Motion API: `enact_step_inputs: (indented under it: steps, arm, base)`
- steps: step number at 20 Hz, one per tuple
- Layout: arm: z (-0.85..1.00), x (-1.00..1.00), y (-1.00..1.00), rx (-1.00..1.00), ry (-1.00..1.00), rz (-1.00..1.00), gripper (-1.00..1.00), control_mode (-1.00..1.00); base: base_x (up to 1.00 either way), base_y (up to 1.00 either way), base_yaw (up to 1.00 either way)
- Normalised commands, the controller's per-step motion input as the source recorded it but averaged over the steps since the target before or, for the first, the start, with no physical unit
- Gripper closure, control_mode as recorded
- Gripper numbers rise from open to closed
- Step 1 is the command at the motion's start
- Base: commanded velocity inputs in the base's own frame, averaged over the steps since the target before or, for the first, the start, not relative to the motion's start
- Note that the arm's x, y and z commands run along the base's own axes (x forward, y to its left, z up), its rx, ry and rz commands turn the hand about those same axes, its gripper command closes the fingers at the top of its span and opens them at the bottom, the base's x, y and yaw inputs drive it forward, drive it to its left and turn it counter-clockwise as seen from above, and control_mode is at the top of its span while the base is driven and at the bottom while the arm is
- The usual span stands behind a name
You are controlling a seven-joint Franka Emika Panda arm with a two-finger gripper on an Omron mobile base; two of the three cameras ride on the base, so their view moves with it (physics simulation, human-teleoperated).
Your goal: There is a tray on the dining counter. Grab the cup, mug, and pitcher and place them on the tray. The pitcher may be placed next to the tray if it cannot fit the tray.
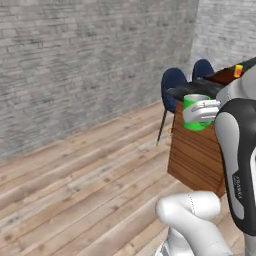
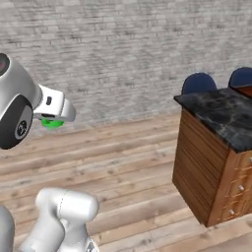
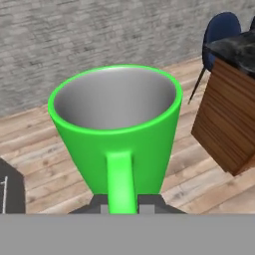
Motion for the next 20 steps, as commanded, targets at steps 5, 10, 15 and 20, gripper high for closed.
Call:
enact_step_inputs:
  steps: [5,10,15,20]
  arm:
    - [0.0,0.0,0.0,0.0,0.0,0.0,1.0,1.0]
    - [0.0,0.0,0.0,0.0,0.0,0.0,1.0,1.0]
    - [0.0,0.0,0.0,0.0,0.0,0.0,1.0,1.0]
    - [0.0,0.0,0.0,0.0,0.0,0.0,1.0,1.0]
  base:
    - [1.0,0.95,-0.32]
    - [1.0,1.0,-0.32]
    - [1.0,0.91,-0.32]
    - [1.0,0.93,-0.33]
